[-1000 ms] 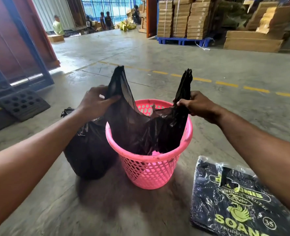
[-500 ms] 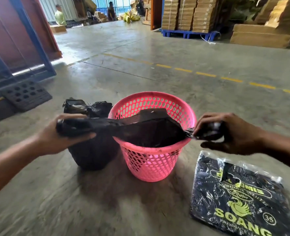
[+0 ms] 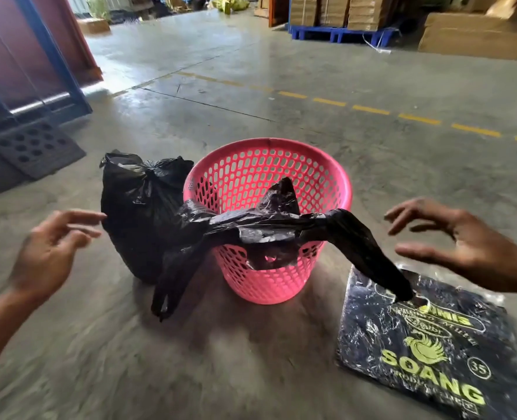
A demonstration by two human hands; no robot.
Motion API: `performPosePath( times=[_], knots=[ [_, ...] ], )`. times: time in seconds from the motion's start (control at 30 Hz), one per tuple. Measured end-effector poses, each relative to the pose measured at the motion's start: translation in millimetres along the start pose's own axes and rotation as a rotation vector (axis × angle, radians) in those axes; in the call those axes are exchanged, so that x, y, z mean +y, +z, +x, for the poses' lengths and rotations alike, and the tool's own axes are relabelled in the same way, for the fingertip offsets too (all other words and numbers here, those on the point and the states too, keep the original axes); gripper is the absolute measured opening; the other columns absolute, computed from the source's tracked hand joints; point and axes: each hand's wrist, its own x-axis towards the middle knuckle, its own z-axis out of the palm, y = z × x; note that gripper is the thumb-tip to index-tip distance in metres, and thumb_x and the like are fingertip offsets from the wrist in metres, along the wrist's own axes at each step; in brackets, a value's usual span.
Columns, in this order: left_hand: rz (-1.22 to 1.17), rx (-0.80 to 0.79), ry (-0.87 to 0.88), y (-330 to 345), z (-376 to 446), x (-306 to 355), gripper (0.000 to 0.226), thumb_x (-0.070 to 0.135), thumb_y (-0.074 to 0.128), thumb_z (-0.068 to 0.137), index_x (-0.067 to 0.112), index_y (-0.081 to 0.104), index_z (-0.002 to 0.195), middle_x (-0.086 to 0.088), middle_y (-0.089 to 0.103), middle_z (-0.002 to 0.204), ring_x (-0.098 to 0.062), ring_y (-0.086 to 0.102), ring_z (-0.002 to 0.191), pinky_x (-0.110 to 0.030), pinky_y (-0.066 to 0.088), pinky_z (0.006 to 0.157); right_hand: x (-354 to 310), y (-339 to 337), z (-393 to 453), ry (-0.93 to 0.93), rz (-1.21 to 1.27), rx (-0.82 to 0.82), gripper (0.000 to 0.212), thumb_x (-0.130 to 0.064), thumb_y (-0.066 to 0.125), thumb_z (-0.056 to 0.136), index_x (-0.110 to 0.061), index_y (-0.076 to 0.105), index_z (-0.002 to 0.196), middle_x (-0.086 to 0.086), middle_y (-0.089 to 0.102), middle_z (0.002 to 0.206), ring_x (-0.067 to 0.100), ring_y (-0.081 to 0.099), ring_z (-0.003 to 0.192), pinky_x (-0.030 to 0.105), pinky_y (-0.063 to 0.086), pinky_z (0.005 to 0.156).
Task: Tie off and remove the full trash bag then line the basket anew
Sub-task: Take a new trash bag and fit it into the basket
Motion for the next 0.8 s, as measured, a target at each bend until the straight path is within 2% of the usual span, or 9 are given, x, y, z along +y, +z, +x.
performPosePath(
  times=[0.07, 0.13, 0.23, 0.33, 0.43, 0.53, 0.63, 0.7, 0.8],
  knots=[
    [-0.094, 0.035, 0.079, 3, -1, 39, 0.019, 0.030, 0.059, 0.087, 0.033, 0.070, 0.102, -0.016, 0.069, 0.115, -0.003, 0.067, 0.094, -0.015, 0.051, 0.082, -15, 9, 13, -0.052, -0.133, 0.208, 0.026, -0.049, 0.075, 0.081, -0.029, 0.065, 0.095, -0.004, 0.066, 0.110, 0.012, 0.065, 0.105, 0.033, 0.052, 0.087],
    [-0.021, -0.075, 0.204, 23, -18, 75, 0.035, 0.043, 0.071, 0.079, 0.026, 0.068, 0.109, -0.009, 0.063, 0.117, -0.013, 0.064, 0.104, -0.021, 0.052, 0.086, -32, 27, 24, -0.079, -0.272, 0.269, 0.025, -0.044, 0.073, 0.083, -0.026, 0.059, 0.094, -0.001, 0.060, 0.101, 0.015, 0.061, 0.091, 0.034, 0.049, 0.079],
    [0.280, -0.141, 0.363, 67, -38, 85, 0.070, 0.049, 0.089, 0.065, 0.018, 0.060, 0.121, -0.004, 0.049, 0.124, -0.023, 0.059, 0.110, -0.034, 0.052, 0.093, -41, 52, 35, -0.145, -0.626, 0.194, 0.036, -0.050, 0.064, 0.081, -0.022, 0.054, 0.102, 0.004, 0.054, 0.101, 0.026, 0.057, 0.083, 0.038, 0.046, 0.074],
    [0.248, -0.125, 0.311, 86, -36, 70, 0.063, 0.031, 0.092, 0.069, 0.029, 0.053, 0.118, 0.002, 0.053, 0.118, -0.012, 0.067, 0.091, -0.036, 0.060, 0.079, -34, 58, 39, -0.121, -0.699, 0.153, 0.027, -0.040, 0.062, 0.087, -0.021, 0.051, 0.103, 0.005, 0.052, 0.105, 0.033, 0.059, 0.071, 0.041, 0.051, 0.060],
    [0.098, -0.128, 0.258, 77, -28, 58, 0.049, 0.003, 0.079, 0.078, 0.037, 0.054, 0.103, 0.001, 0.068, 0.095, -0.009, 0.069, 0.075, -0.019, 0.056, 0.068, -25, 49, 36, -0.208, -0.623, 0.152, 0.008, -0.028, 0.049, 0.091, -0.024, 0.050, 0.097, 0.004, 0.055, 0.106, 0.033, 0.061, 0.067, 0.045, 0.053, 0.054],
    [-0.192, -0.246, 0.151, 55, -22, 59, 0.030, 0.007, 0.078, 0.077, 0.024, 0.062, 0.096, -0.005, 0.072, 0.093, -0.019, 0.069, 0.075, -0.028, 0.056, 0.072, -15, 35, 33, -0.298, -0.649, 0.078, 0.007, -0.026, 0.054, 0.091, -0.022, 0.059, 0.089, 0.005, 0.063, 0.103, 0.029, 0.062, 0.077, 0.041, 0.052, 0.064],
    [-0.424, -0.296, 0.079, 32, -15, 61, 0.009, 0.019, 0.078, 0.086, 0.017, 0.071, 0.091, -0.012, 0.073, 0.099, -0.024, 0.069, 0.083, -0.031, 0.057, 0.078, -2, 27, 35, -0.223, -0.760, 0.112, 0.009, -0.019, 0.066, 0.078, -0.017, 0.069, 0.086, 0.007, 0.068, 0.092, 0.033, 0.062, 0.085, 0.043, 0.050, 0.073],
    [-0.259, -0.299, 0.175, 24, -9, 59, 0.015, 0.024, 0.068, 0.091, 0.019, 0.078, 0.081, -0.005, 0.070, 0.102, -0.023, 0.068, 0.088, -0.027, 0.055, 0.081, 0, 27, 36, -0.134, -0.791, 0.194, 0.015, -0.018, 0.065, 0.076, -0.014, 0.070, 0.090, 0.009, 0.068, 0.087, 0.036, 0.063, 0.086, 0.045, 0.051, 0.075],
    [0.026, -0.230, 0.291, 29, -11, 68, 0.038, 0.000, 0.052, 0.086, 0.022, 0.080, 0.073, 0.000, 0.063, 0.103, -0.015, 0.063, 0.089, -0.019, 0.047, 0.077, -4, 31, 37, -0.066, -0.790, 0.297, 0.019, -0.022, 0.071, 0.077, -0.012, 0.065, 0.093, 0.013, 0.066, 0.085, 0.038, 0.066, 0.076, 0.042, 0.051, 0.065]
  ],
)
